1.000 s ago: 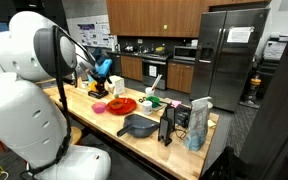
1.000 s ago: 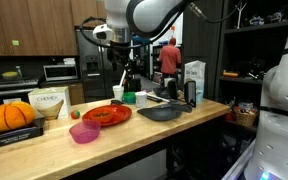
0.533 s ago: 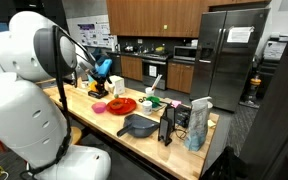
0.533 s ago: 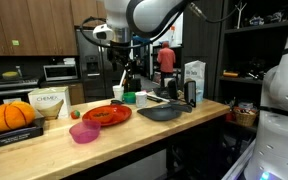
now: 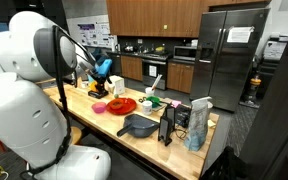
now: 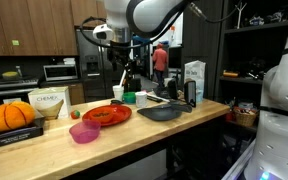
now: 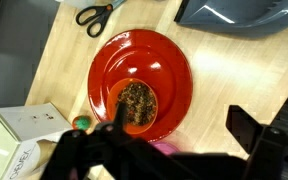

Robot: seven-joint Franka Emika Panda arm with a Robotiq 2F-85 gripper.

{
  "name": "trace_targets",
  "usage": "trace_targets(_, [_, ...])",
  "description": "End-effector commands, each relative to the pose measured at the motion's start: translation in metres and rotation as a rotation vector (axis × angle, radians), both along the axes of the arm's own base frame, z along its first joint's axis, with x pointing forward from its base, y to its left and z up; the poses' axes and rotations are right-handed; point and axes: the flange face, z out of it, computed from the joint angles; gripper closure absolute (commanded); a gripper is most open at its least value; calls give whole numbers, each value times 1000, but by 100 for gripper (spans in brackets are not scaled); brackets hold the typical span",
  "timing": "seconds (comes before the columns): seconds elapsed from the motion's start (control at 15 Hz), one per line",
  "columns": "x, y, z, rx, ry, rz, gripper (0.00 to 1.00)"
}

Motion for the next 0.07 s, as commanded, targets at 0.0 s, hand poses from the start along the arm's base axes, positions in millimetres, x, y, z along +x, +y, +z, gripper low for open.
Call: trace_targets(0.0, [0, 1, 1, 0, 1, -1, 0])
